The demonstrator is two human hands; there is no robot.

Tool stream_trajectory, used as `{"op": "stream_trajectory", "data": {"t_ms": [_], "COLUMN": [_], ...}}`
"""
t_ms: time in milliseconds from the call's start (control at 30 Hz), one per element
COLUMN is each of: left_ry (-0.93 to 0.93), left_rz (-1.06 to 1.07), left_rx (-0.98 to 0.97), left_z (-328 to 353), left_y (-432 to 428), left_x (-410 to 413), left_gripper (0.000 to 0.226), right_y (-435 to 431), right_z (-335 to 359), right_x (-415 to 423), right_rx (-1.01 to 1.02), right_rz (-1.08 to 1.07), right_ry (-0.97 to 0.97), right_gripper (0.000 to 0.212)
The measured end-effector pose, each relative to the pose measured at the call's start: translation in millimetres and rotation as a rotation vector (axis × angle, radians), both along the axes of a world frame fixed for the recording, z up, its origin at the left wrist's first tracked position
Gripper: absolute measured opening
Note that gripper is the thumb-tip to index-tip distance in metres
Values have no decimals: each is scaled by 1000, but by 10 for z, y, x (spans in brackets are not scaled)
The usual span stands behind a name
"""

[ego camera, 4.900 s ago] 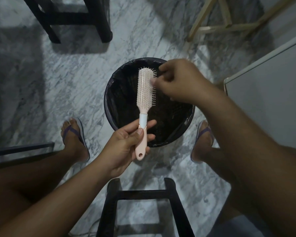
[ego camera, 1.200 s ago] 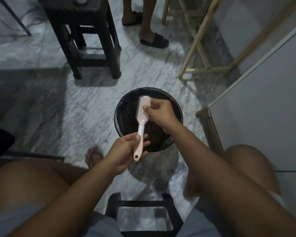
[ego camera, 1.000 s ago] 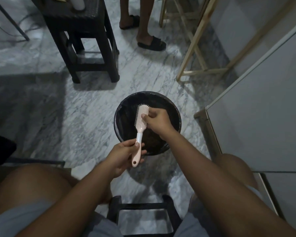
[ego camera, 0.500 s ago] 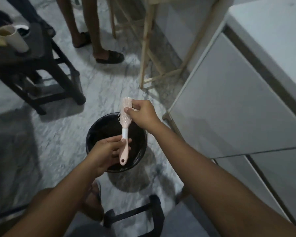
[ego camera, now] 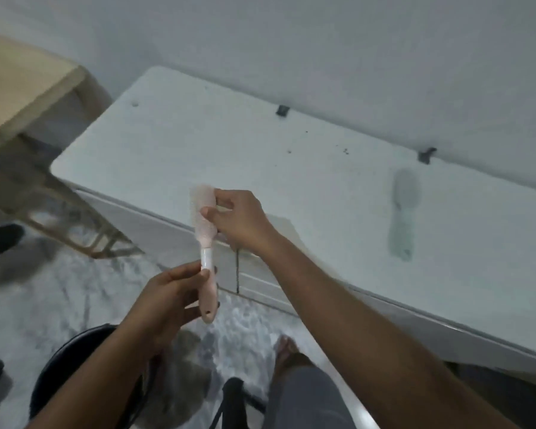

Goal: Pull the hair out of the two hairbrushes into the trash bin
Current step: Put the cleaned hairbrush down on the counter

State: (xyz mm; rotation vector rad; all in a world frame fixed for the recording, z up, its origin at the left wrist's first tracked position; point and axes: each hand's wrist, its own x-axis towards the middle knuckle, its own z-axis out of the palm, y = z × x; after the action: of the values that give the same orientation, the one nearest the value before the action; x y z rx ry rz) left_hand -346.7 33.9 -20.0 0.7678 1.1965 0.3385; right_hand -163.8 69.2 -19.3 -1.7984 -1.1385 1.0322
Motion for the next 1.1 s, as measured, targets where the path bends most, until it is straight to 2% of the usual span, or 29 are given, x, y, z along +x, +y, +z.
{"op": "stream_trajectory", "data": {"t_ms": [167, 367, 500, 600, 767, 867, 1000, 1100], "left_ry": [11, 89, 164, 233, 340, 413, 430, 427], "left_rz": [-140, -344, -496, -613, -706, -765, -751, -756], "left_rx": [23, 73, 239, 449, 662, 761, 836, 827], "left_z": [263, 348, 249, 119, -24, -59, -47, -30], "left_y": [-132, -253, -175, -87, 11, 16, -16, -17], "left_x": [1111, 2001, 2383, 2591, 2924, 3060, 3165, 3213], "left_gripper": [19, 18, 13, 21, 21, 24, 21, 20], "right_y": [-415, -858, -882, -810, -663, -642, -633, -624], "right_z": [156, 190, 148, 153, 128, 133, 160, 181], "right_x": [1182, 1976, 2230, 2354, 2516, 2559, 2590, 2598], "right_rx": [0, -47, -64, -110, -181, -248, -299, -306], "right_rz": [-206, -374, -471, -518, -626, -663, -653, -634], "right_ry": [87, 123, 68, -39, -180, -231, -324, -301], "right_gripper": [37, 26, 20, 10, 24, 41, 41, 43]}}
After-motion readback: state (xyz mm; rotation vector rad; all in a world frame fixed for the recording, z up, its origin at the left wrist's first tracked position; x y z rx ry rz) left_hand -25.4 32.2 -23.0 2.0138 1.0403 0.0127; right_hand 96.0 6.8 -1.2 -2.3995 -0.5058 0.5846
